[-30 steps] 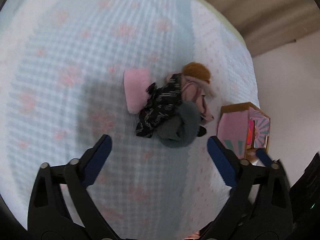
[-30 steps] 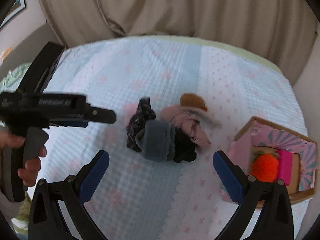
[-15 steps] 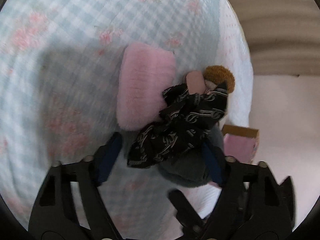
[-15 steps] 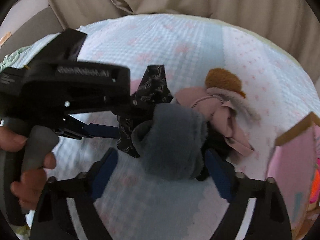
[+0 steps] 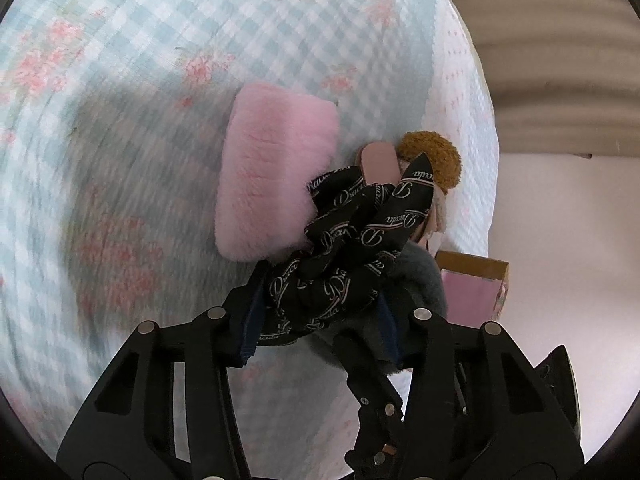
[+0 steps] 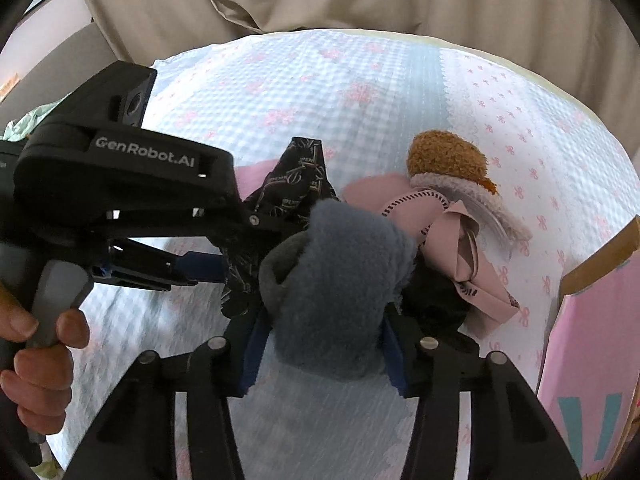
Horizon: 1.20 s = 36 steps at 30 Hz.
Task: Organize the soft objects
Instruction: 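Grasp the black scrunchie with the left gripper while the right grasps the grey sock, then carry scrunchie and grey sock into the box and open both grippers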
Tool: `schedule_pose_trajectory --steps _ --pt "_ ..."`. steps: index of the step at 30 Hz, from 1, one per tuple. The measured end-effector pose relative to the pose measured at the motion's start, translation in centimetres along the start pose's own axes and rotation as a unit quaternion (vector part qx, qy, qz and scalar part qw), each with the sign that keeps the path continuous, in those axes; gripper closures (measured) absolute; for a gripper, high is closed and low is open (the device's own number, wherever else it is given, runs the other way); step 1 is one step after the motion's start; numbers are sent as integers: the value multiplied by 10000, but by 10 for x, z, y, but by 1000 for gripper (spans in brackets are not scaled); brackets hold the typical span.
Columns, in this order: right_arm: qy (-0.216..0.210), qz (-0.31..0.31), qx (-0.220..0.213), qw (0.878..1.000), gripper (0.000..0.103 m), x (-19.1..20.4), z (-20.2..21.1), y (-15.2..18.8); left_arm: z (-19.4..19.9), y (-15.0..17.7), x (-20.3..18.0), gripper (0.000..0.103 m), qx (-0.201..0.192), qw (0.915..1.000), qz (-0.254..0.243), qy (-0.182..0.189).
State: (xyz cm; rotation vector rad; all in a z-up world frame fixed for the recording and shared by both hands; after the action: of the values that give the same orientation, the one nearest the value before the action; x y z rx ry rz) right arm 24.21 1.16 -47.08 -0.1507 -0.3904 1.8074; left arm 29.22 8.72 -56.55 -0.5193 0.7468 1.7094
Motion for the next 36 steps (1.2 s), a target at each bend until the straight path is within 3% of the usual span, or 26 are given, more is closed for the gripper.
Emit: schedule_pose_trajectory --steps 9,16,31,36 --pt "-4 -149 -192 9997 58 -4 31 2 33 11 -14 60 -233 9996 -150 34" --pt "95 -195 -391 9990 58 -3 78 -2 71 26 -42 60 -417 9987 -280 113" --pt "329 -379 -1153 9921 58 -17 258 -10 173 119 -160 60 -968 9911 -892 173" --pt "366 -467 -1350 9891 58 -35 307 -2 184 152 -201 60 -1082 9877 -1129 85"
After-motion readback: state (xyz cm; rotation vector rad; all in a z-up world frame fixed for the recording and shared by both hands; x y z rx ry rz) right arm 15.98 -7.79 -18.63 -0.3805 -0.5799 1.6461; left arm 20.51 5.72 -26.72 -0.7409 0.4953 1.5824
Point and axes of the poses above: each gripper's, at about its wrist camera, not at the fingertips, and z roughly against the way its jaws point, x to its left, y to its underside, the point moved 8 cm from there along -z, roughly the way its jaws point, and after that the axes turned 10 degrees about x, right-handed, at the moved point
